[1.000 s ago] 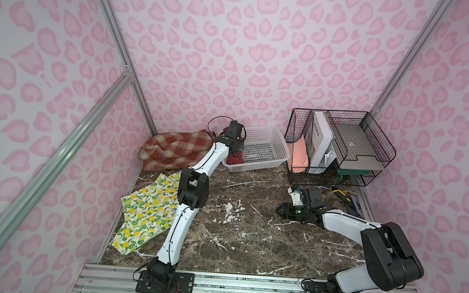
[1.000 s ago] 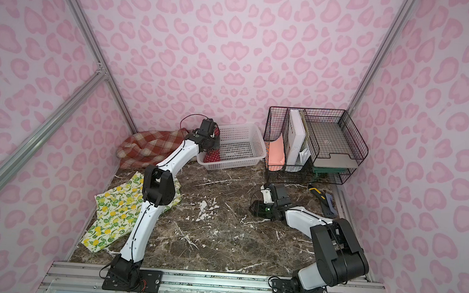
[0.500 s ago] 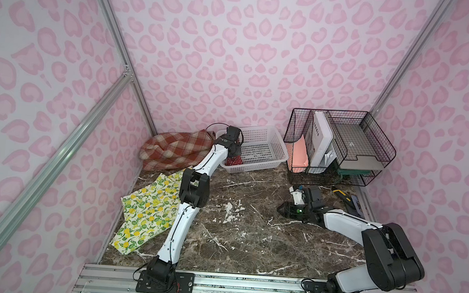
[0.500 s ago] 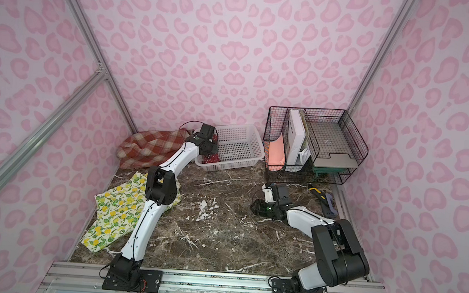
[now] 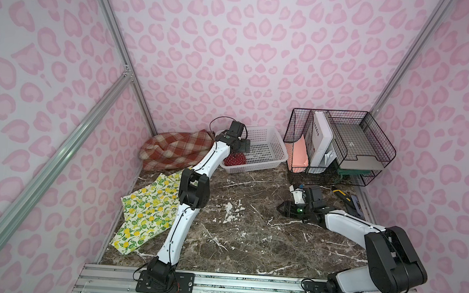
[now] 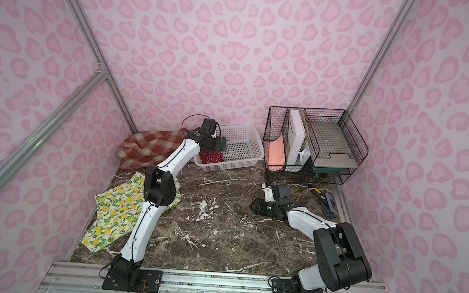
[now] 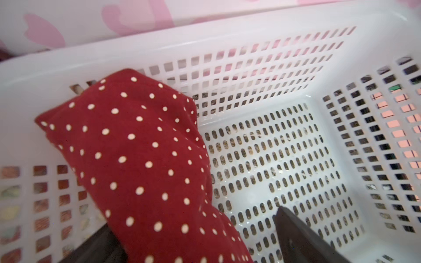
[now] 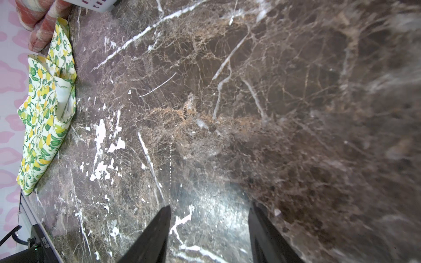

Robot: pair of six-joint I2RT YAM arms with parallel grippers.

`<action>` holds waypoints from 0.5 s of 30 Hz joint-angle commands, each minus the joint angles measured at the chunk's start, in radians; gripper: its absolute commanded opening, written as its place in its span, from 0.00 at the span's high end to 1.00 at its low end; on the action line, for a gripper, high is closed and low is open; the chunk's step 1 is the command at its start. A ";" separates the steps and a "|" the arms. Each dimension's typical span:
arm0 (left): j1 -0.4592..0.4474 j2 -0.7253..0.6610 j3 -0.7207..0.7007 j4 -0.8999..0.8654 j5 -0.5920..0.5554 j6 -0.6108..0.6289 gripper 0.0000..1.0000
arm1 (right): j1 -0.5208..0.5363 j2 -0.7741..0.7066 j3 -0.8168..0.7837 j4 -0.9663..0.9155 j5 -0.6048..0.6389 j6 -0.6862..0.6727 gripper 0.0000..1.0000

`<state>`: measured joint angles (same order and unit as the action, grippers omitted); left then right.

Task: Roll up the skirts
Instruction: Place the skirt in the basket.

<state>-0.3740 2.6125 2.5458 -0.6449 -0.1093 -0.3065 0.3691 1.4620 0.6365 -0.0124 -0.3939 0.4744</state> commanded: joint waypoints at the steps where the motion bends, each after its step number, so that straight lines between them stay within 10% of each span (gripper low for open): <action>1: -0.011 -0.027 -0.005 0.008 -0.068 0.049 0.02 | 0.001 -0.010 -0.004 0.009 -0.007 -0.004 0.41; 15: -0.018 -0.210 -0.098 -0.131 -0.399 -0.114 0.02 | 0.001 -0.046 -0.016 0.008 -0.008 -0.008 0.41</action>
<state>-0.3912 2.4382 2.4619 -0.7048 -0.3927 -0.3450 0.3691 1.4212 0.6216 -0.0189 -0.3969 0.4736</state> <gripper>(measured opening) 0.984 0.593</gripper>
